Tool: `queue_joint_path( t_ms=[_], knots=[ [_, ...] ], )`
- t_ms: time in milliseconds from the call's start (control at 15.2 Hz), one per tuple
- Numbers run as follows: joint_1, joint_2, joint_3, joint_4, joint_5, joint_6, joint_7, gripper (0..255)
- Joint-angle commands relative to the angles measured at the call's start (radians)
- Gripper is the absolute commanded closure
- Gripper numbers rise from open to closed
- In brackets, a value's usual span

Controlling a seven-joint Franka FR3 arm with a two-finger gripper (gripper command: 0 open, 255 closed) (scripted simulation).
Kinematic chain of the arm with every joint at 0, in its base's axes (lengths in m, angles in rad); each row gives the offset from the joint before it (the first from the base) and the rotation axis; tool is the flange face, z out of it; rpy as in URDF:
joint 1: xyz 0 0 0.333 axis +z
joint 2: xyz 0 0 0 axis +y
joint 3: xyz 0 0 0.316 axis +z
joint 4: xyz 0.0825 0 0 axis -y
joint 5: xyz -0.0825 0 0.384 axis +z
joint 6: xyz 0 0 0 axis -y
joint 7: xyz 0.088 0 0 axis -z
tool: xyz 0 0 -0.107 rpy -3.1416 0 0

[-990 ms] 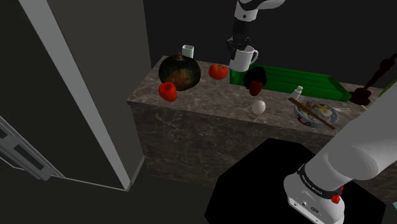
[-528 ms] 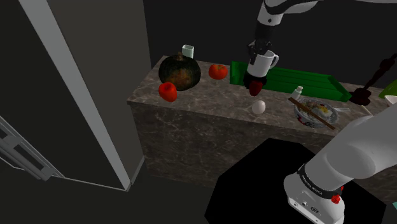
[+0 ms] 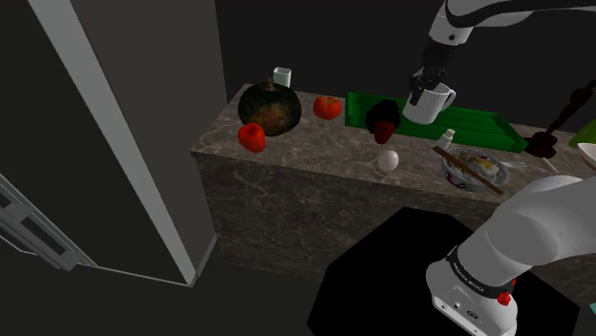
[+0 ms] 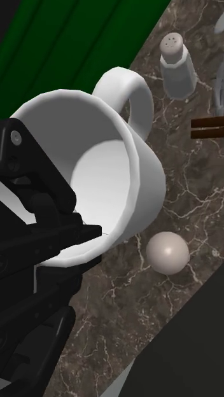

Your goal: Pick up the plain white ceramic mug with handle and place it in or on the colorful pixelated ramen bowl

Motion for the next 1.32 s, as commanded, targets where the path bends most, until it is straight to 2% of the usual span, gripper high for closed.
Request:
queue_joint_path(
  t_ms=[0,528,1056,1254],
  knots=[
    [-0.019,-0.057,-0.019,-0.04,-0.019,-0.015,-0.027,255],
    [-0.118,-0.272,-0.114,-0.151,-0.118,-0.106,-0.162,255],
    [-0.228,-0.43,-0.232,-0.184,-0.237,-0.207,-0.327,255],
    [-0.234,-0.435,-0.244,-0.225,-0.249,-0.171,-0.325,255]
  ],
)
